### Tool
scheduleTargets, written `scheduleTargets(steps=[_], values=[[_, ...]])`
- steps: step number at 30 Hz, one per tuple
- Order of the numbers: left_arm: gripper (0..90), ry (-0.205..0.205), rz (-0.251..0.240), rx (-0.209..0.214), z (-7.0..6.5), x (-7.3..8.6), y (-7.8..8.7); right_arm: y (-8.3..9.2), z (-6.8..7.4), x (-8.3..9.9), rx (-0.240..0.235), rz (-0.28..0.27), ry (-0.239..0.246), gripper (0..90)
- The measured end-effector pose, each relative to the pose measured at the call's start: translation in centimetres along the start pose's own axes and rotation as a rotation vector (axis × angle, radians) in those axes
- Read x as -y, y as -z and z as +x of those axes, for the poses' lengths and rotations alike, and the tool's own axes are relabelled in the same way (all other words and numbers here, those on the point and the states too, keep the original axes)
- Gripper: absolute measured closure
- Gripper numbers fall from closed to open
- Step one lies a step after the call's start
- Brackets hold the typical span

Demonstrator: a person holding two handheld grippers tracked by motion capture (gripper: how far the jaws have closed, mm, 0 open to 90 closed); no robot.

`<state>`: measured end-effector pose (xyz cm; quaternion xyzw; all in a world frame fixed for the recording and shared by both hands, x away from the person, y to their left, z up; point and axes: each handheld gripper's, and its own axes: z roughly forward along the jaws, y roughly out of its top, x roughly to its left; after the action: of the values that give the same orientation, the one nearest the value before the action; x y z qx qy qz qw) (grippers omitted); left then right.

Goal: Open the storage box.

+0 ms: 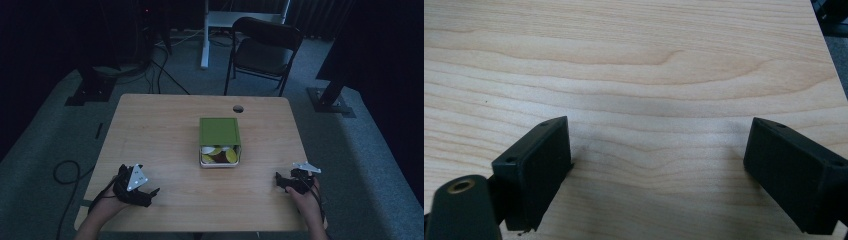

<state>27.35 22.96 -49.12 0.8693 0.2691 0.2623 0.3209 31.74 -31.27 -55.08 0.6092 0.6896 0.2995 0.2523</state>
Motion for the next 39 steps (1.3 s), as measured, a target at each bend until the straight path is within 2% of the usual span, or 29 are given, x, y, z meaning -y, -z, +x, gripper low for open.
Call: scheduleTargets(steps=[4, 14, 21, 24, 25, 29, 33, 39], values=[[2.4, -0.048, -0.004, -0.012, -0.7, -0.8, -0.2, 0.0, 0.0, 0.0, 0.000, 0.000, 0.000, 11.1], [2.3, -0.107, -0.021, -0.003, -2.0, -2.6, -0.7, 0.0, 0.0, 0.0, 0.000, 0.000, 0.001, 11.0], [2.4, -0.178, -0.027, -0.007, -3.2, -4.0, -1.5, 0.0, 0.0, 0.0, -0.005, 0.000, 0.008, 11.1], [2.4, -0.180, -0.030, -0.003, -3.4, -4.1, -1.6, 0.0, 0.0, 0.0, -0.005, 0.000, 0.008, 11.1], [2.4, -0.205, -0.039, -0.010, -3.9, -4.6, -1.9, 0.0, 0.0, 0.0, -0.005, 0.000, 0.008, 11.1], [2.4, -0.256, -0.036, -0.022, -4.7, -5.2, -2.4, 0.0, 0.0, 0.0, -0.006, 0.000, 0.008, 11.1], [2.3, -0.288, -0.032, -0.015, -5.4, -5.8, -3.0, 0.0, 0.0, 0.0, -0.005, 0.000, 0.008, 11.1], [2.4, -0.341, -0.028, -0.032, -6.4, -6.5, -3.8, 0.0, 0.0, 0.0, -0.005, 0.000, 0.008, 11.1]])
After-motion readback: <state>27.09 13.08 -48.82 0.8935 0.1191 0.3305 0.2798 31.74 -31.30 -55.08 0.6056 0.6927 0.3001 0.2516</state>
